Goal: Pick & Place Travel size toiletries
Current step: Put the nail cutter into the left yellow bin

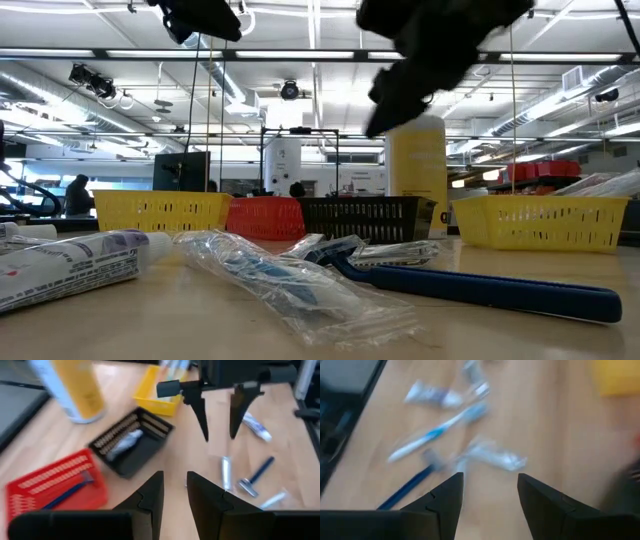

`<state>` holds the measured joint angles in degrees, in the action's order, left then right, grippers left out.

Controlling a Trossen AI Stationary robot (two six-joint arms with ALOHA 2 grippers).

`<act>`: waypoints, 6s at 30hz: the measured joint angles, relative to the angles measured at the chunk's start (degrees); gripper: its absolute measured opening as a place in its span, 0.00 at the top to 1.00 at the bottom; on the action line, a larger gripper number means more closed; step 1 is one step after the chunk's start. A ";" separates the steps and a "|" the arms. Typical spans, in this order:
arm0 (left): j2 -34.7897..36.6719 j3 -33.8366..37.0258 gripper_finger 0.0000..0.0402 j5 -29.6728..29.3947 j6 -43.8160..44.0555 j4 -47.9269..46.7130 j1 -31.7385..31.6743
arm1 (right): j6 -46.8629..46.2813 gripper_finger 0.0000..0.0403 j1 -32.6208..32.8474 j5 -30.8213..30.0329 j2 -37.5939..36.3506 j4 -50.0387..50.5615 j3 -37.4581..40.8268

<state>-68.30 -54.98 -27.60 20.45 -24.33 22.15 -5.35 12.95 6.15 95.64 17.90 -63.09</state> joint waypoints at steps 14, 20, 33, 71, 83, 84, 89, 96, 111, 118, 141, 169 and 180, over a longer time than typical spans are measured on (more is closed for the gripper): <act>-13.30 0.02 0.77 4.06 -4.32 8.52 3.32 | -11.17 0.46 9.04 -8.68 0.43 -6.49 8.35; -12.82 0.02 0.77 4.62 -3.16 8.32 2.84 | -11.32 0.49 9.53 -8.60 0.48 -15.46 12.54; -12.82 0.02 0.77 3.83 -7.87 7.53 2.82 | -10.15 0.51 9.60 -8.65 0.48 -28.38 20.35; -12.82 0.00 0.77 3.28 -8.53 7.27 2.82 | -13.41 0.63 6.60 -7.40 10.42 -35.64 19.16; -12.82 0.00 0.77 3.27 -8.76 7.29 2.82 | -10.31 0.79 6.63 -6.98 10.40 -35.88 19.20; -12.82 0.00 0.77 3.28 -8.74 7.29 2.82 | -10.49 0.79 6.60 -6.93 10.40 -35.92 19.21; -12.82 0.00 0.77 3.28 -8.45 7.43 2.82 | -11.14 0.80 6.63 -7.01 9.40 -35.94 19.23; -12.82 -0.02 0.77 3.26 -5.37 7.51 2.82 | -11.12 0.83 6.63 -7.78 9.22 -37.08 19.23; -23.05 -0.09 0.70 9.50 10.61 13.95 0.29 | -11.07 0.84 6.56 -8.02 9.24 -38.57 18.00; -28.10 -0.07 0.54 16.12 9.85 22.18 -1.16 | -9.17 0.84 6.34 -10.63 9.24 -38.41 15.63; -29.39 -0.02 0.54 16.35 4.22 22.36 -1.82 | -8.78 0.84 3.46 -13.35 9.22 -47.46 15.21; -18.72 0.00 0.85 9.52 11.33 -4.35 -6.97 | -6.01 0.37 -1.36 -13.09 9.15 -43.35 15.23; -7.91 0.01 0.85 4.48 1.30 -26.55 -21.45 | -6.18 0.28 -1.57 -10.09 9.15 -42.28 15.23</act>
<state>-76.21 -54.97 -23.12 21.75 -50.88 0.71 -11.53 11.38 -3.94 104.79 -24.37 -47.86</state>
